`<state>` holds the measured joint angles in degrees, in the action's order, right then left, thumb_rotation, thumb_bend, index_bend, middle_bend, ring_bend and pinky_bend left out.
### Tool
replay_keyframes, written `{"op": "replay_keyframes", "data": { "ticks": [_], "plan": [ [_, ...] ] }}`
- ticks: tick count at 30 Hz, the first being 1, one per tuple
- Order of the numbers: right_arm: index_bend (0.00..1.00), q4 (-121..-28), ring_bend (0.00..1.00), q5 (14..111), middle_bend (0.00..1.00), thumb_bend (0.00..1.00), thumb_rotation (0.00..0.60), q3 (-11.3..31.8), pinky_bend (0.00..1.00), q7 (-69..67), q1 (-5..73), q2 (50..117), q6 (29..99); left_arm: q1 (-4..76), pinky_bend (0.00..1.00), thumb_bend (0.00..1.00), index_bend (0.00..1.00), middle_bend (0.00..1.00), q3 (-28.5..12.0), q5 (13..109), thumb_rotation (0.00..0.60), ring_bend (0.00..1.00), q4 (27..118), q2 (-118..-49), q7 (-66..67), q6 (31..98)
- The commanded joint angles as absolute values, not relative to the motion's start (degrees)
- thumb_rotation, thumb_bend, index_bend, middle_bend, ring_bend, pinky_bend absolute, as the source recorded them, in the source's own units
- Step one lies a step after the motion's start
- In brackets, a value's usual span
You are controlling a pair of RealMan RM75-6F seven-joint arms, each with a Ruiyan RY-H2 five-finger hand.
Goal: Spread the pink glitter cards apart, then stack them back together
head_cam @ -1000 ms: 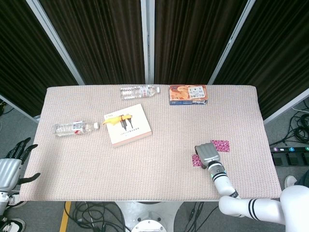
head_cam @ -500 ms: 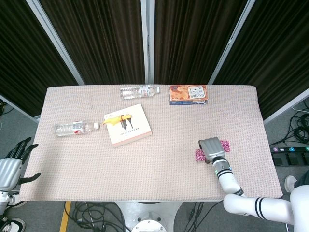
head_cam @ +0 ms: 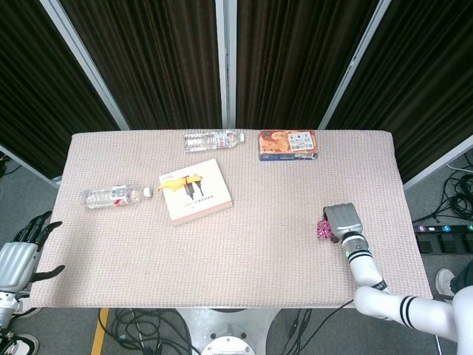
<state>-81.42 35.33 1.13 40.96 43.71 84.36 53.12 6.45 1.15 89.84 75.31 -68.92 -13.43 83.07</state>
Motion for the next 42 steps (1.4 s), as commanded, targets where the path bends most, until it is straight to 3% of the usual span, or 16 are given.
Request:
{"op": "replay_keyframes", "data": {
  "ticks": [1, 11, 42],
  "plan": [
    [0.46, -78.65, 0.96, 35.74, 0.93, 0.00, 0.600, 1.16, 0.96, 39.43, 43.42, 85.19, 51.31, 6.65, 0.23, 0.00, 0.21, 0.14, 1.21, 89.78, 0.600, 0.09, 75.43, -69.04, -13.03, 82.60],
    [0.45, -71.26, 0.96, 36.86, 0.93, 0.00, 0.600, 1.77, 0.96, 36.85, 43.76, 88.06, 47.20, 7.05, 0.23, 0.00, 0.21, 0.14, 1.29, 89.32, 0.600, 0.09, 75.35, -69.51, -12.12, 81.43],
    [0.45, -67.06, 0.96, 37.62, 0.94, 0.00, 0.600, 2.64, 0.96, 37.46, 43.84, 89.29, 46.23, 6.87, 0.23, 0.00, 0.21, 0.14, 1.33, 89.02, 0.600, 0.09, 74.31, -69.86, -13.02, 81.52]
  ]
}}
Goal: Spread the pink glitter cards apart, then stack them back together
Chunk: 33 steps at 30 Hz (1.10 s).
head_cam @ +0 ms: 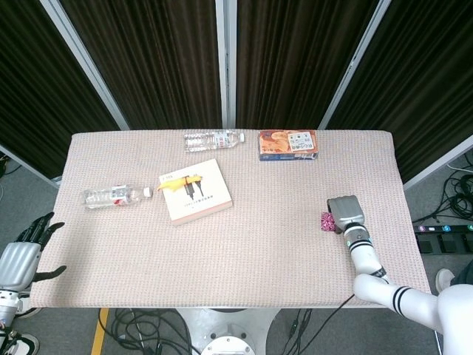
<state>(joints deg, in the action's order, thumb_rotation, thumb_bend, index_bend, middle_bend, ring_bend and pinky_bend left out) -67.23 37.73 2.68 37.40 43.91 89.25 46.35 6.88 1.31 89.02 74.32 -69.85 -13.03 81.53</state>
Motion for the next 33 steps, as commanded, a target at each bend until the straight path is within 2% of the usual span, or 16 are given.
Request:
{"op": "replay_keyframes", "data": {
  "ticks": [1, 14, 24, 33],
  "plan": [
    [0.45, -66.94, 0.96, 37.58, 0.94, 0.00, 0.600, 2.60, 0.96, 37.51, 43.80, 89.29, 46.17, 6.86, 0.23, 0.00, 0.21, 0.14, 1.35, 89.03, 0.600, 0.09, 74.30, -69.87, -12.99, 81.52],
    [0.45, -66.29, 0.96, 37.32, 0.93, 0.00, 0.600, 2.54, 0.96, 37.63, 43.52, 89.63, 45.45, 6.89, 0.23, 0.00, 0.21, 0.14, 1.34, 88.97, 0.600, 0.09, 74.30, -69.85, -12.99, 81.50],
    [0.33, -66.34, 0.96, 37.35, 0.93, 0.00, 0.600, 2.63, 0.96, 37.31, 43.65, 89.48, 44.60, 6.82, 0.23, 0.00, 0.21, 0.14, 1.27, 88.90, 0.600, 0.09, 74.19, -69.76, -13.29, 81.64],
    [0.31, -69.45, 0.96, 38.09, 0.93, 0.00, 0.600, 2.96, 0.96, 37.38, 43.68, 87.24, 46.05, 6.84, 0.23, 0.00, 0.21, 0.14, 1.03, 88.94, 0.600, 0.09, 74.71, -69.28, -13.21, 82.03]
  ]
}}
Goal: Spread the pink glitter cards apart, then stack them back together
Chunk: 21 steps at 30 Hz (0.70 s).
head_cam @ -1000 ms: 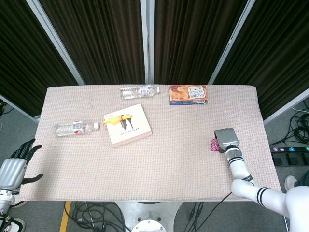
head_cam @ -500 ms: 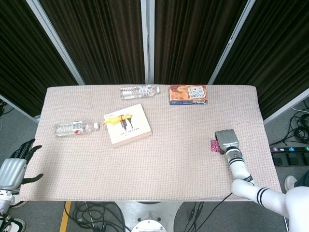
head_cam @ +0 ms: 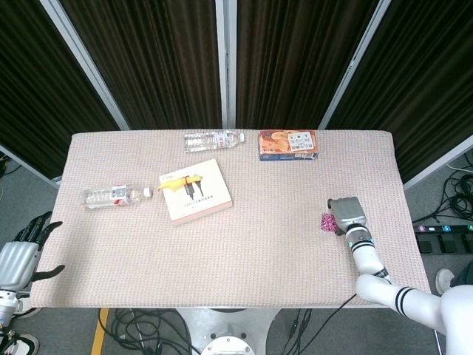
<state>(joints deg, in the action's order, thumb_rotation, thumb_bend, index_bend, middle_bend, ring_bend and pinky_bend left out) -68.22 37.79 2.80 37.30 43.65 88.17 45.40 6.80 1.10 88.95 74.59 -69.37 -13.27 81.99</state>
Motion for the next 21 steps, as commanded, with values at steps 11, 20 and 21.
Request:
{"op": "replay_keyframes", "data": {
  "ticks": [11, 20, 21],
  "plan": [
    [0.31, -77.62, 0.77, 53.63, 0.71, 0.00, 0.584, 4.63, 0.91, 25.60, 38.09, 82.74, 59.52, 6.96, 0.23, 0.00, 0.21, 0.14, -0.73, 87.61, 0.600, 0.09, 76.63, -67.99, -11.93, 83.20],
    [0.21, -71.70, 0.14, 67.28, 0.19, 0.00, 0.427, 4.03, 0.71, 8.00, 28.15, 80.59, 74.35, 7.21, 0.23, 0.00, 0.21, 0.14, -2.62, 85.16, 0.600, 0.09, 78.78, -67.04, -9.86, 83.11],
    [0.21, -71.78, 0.13, 67.68, 0.18, 0.00, 0.410, 3.79, 0.70, 6.69, 27.28, 80.07, 74.65, 7.23, 0.23, 0.00, 0.21, 0.14, -2.79, 84.91, 0.600, 0.09, 78.95, -66.99, -9.65, 83.07]
  ]
}}
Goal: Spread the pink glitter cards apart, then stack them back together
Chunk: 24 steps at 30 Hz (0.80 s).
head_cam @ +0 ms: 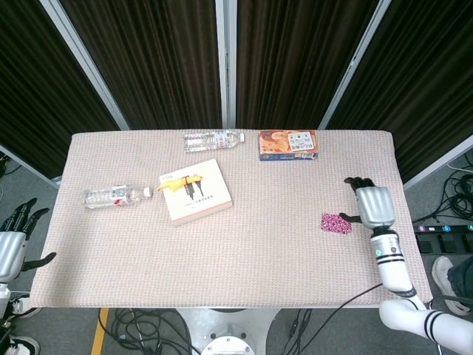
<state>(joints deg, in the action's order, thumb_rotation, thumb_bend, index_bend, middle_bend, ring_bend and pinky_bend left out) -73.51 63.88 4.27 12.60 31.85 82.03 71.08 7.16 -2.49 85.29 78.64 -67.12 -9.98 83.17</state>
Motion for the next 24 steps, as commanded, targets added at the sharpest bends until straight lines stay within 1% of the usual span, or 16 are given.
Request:
{"op": "replay_keyframes", "data": {
  "ticks": [1, 4, 8, 12, 15, 17, 18, 19, 24],
  "plan": [
    [0.21, -71.99, 0.13, 68.20, 0.18, 0.00, 0.398, 3.34, 0.70, 5.33, 26.11, 79.42, 75.04, 7.26, 0.23, 0.00, 0.21, 0.14, -3.03, 84.54, 0.600, 0.09, 79.21, -66.90, -9.38, 83.00],
    [0.21, -72.95, 0.13, 69.46, 0.18, 0.00, 0.360, 1.68, 0.70, 4.43, 23.36, 77.96, 75.83, 7.36, 0.23, 0.00, 0.21, 0.14, -3.29, 83.96, 0.600, 0.09, 80.01, -66.49, -9.01, 82.58],
    [0.21, -73.14, 0.12, 71.47, 0.18, 0.00, 0.312, 0.41, 0.70, 4.66, 20.18, 77.59, 78.61, 7.45, 0.23, 0.00, 0.21, 0.14, -3.16, 83.83, 0.600, 0.09, 80.40, -65.99, -8.12, 82.05],
    [0.19, -71.85, 0.11, 72.77, 0.18, 0.00, 0.278, 0.24, 0.64, 4.21, 17.85, 78.18, 80.59, 7.59, 0.23, 0.00, 0.21, 0.14, -3.21, 83.30, 0.600, 0.09, 80.12, -65.90, -8.24, 81.28],
    [0.18, -71.26, 0.11, 73.24, 0.18, 0.00, 0.274, 0.37, 0.62, 4.02, 16.85, 78.32, 80.59, 7.71, 0.23, 0.00, 0.21, 0.14, -3.26, 83.32, 0.600, 0.09, 79.88, -66.05, -8.34, 81.14],
    [0.18, -70.52, 0.10, 73.77, 0.18, 0.00, 0.265, 0.60, 0.55, 4.19, 16.20, 78.68, 81.14, 7.76, 0.23, 0.00, 0.21, 0.14, -3.17, 83.47, 0.600, 0.09, 79.76, -66.34, -8.29, 81.05],
    [0.18, -70.33, 0.10, 74.02, 0.17, 0.00, 0.267, 0.69, 0.49, 4.24, 15.94, 78.80, 81.39, 7.76, 0.23, 0.00, 0.21, 0.14, -3.10, 83.54, 0.600, 0.09, 79.72, -66.47, -8.27, 81.04],
    [0.18, -70.20, 0.09, 74.42, 0.17, 0.00, 0.268, 0.84, 0.46, 4.03, 15.61, 78.89, 81.72, 7.78, 0.23, 0.00, 0.21, 0.14, -3.02, 83.64, 0.600, 0.09, 79.64, -66.64, -8.20, 81.00],
    [0.18, -70.14, 0.09, 75.50, 0.17, 0.00, 0.267, 1.50, 0.45, 2.79, 14.68, 78.71, 81.96, 7.90, 0.23, 0.00, 0.21, 0.14, -2.91, 83.80, 0.600, 0.09, 79.32, -67.13, -8.04, 80.80]
  ]
}}
